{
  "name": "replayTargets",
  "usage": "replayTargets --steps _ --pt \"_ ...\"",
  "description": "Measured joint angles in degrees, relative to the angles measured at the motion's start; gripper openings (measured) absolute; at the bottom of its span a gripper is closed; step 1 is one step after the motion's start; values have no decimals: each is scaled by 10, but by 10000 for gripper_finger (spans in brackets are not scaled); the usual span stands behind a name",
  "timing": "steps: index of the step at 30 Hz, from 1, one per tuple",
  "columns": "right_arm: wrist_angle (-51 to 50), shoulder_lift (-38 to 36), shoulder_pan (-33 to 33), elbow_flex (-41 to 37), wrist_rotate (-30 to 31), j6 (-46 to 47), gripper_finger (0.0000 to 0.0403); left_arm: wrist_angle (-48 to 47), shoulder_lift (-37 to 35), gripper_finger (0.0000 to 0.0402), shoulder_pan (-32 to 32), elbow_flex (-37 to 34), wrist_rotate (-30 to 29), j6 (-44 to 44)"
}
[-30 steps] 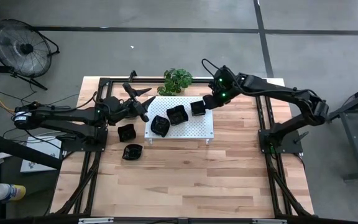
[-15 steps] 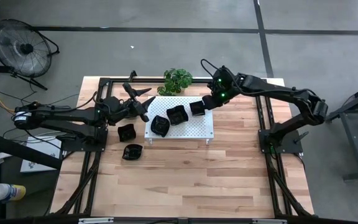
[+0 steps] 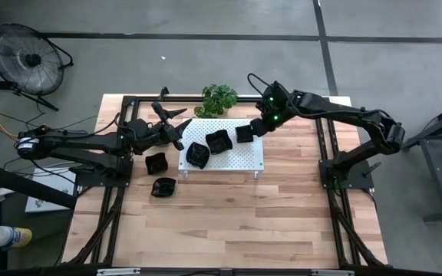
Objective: Pick & Place Mini shaped plates
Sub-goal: Stack the square plate on top of the square plates on the shelf, then stack the leaf shaped plate on top of the leaf shaped plates on the shelf
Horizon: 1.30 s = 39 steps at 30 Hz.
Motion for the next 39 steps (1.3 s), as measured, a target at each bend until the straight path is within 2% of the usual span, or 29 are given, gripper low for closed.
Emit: replayTargets --steps 8,18,24,28,30,34,39 --pt "-17 0 -4 0 4 -40 99 -4 0 186 0 0 0 -9" --pt "-21 -20 -42 0 -16 -70 99 -6 0 186 0 0 -6 -14" --pt "-21 -62 -63 0 -28 -105 99 -44 0 186 0 0 -80 -64" --pt "-21 -95 -74 0 -28 -137 99 -122 0 186 0 0 -146 -140" --pt "-21 -110 -79 0 -27 -151 99 -160 0 186 8 0 -157 -181" --pt "-21 -131 -83 0 -17 -180 99 -212 -6 186 65 1 -94 -244" --pt "-33 -140 -83 0 -12 -214 99 -284 -5 186 190 7 63 -309"
